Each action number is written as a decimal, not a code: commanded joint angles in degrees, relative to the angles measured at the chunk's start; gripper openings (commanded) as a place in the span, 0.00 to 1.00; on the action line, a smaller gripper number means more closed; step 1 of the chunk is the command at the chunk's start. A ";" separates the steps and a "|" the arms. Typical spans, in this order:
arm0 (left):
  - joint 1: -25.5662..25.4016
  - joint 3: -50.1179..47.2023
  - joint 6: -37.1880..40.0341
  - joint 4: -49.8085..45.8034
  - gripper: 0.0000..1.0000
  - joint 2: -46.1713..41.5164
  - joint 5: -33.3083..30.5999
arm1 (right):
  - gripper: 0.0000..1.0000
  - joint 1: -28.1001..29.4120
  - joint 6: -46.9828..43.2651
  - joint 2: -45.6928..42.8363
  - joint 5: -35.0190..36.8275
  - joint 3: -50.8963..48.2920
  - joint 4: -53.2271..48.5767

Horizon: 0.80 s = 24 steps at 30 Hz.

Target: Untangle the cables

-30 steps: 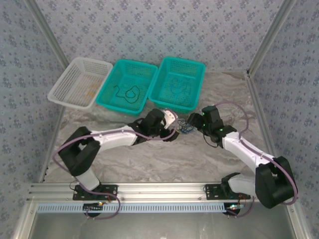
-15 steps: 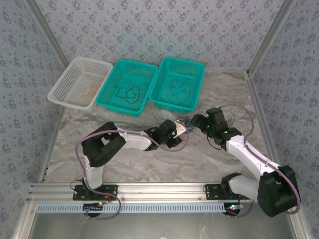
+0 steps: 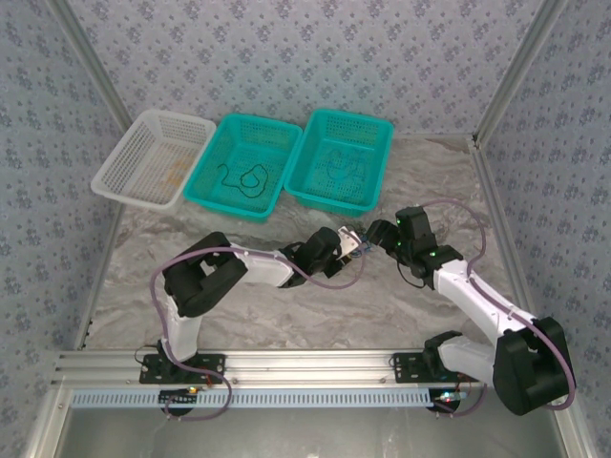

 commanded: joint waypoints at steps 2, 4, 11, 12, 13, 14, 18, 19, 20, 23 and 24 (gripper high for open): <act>-0.05 1.64 1.47 1.22 0.32 1.37 0.12 | 0.80 -0.43 -0.55 -0.98 0.43 -0.51 -1.46; -0.05 1.85 1.47 0.57 0.25 1.19 0.75 | 0.80 -0.38 -0.54 -0.97 0.44 -0.61 -1.41; 0.30 3.60 -9.02 -5.70 0.03 -3.12 2.49 | 0.83 -0.51 -1.18 -0.88 -0.99 -0.66 -1.05; 0.30 3.75 -11.37 -6.76 0.00 -3.76 2.97 | 0.85 -0.43 -1.70 -0.88 -1.73 -0.67 -0.46; 0.30 3.88 -13.17 -7.79 0.00 -4.32 3.53 | 0.87 -0.35 -2.26 -0.81 -2.34 -0.77 -0.07; 0.31 4.17 -15.31 -9.16 0.00 -4.81 3.54 | 0.90 -0.27 -2.92 -0.66 -3.06 -0.77 0.53; 1.01 6.06 -24.74 -16.60 0.00 -7.32 3.84 | 0.96 0.11 -5.39 0.00 -4.00 -0.12 0.75; 1.33 6.46 -26.81 -18.06 0.00 -8.05 4.91 | 0.97 0.23 -5.85 0.00 -4.04 0.01 0.81; 1.89 6.82 -29.04 -19.37 0.00 -9.04 6.79 | 0.98 0.29 -6.40 0.00 -4.04 0.05 0.94; 3.59 8.05 -35.67 -22.36 0.00 -10.63 11.79 | 1.00 0.41 -7.81 -0.09 -4.15 0.25 1.44; 4.51 8.18 -38.42 -22.46 0.00 -10.77 14.17 | 1.00 0.49 -8.21 -0.17 -4.11 0.29 1.64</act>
